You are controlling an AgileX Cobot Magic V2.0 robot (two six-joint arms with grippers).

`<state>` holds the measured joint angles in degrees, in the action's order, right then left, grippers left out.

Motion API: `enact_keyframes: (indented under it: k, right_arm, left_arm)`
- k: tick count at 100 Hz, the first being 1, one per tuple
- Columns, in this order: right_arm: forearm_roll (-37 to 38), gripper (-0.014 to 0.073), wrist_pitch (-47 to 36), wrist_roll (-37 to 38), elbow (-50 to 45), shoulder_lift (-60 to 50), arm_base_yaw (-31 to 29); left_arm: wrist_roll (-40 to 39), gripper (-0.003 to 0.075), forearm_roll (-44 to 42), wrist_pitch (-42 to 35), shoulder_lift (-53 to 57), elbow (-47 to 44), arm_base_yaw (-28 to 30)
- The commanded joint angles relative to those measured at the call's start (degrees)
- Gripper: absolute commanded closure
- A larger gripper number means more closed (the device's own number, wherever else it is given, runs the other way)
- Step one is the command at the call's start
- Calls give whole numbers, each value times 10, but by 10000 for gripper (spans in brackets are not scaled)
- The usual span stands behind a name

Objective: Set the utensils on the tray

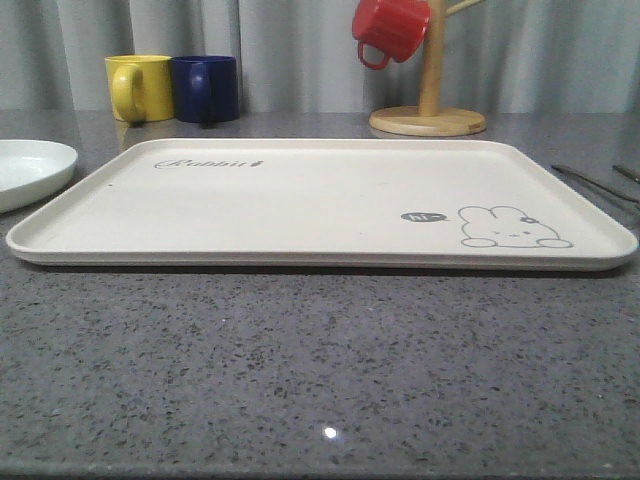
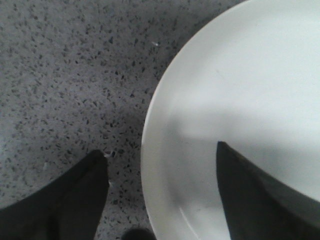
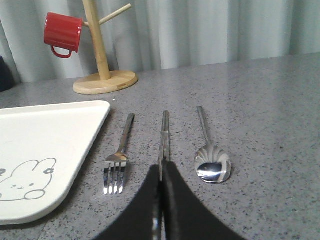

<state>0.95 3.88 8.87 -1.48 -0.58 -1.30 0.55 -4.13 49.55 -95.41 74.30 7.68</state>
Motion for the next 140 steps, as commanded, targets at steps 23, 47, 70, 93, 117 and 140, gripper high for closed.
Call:
enact_keyframes:
  k: [23,47,70,93,117,140]
  right_arm:
    - [0,662,-48,-7,9,-13,-1]
    - [0,662,-48,-7,9,-13,-1]
    - [0,662,-48,-7,9,-13,-1]
    - [0,662,-48,-7,9,-13,-1]
    - [0,662,-48,-7,9,-13,-1]
    - [0,662,-48,-7,9,-13,-1]
  left_arm:
    - [1,288,0,-15,-23,21,1]
    - [1,703,-1,-7,-24,20,1]
    - [1,737,0,-7,12,21,3]
    - [2,737,6,-7,102,41,3]
    - [63,737,108,-4,187,51,3]
    - [149,738,256,17,183,51,-35]
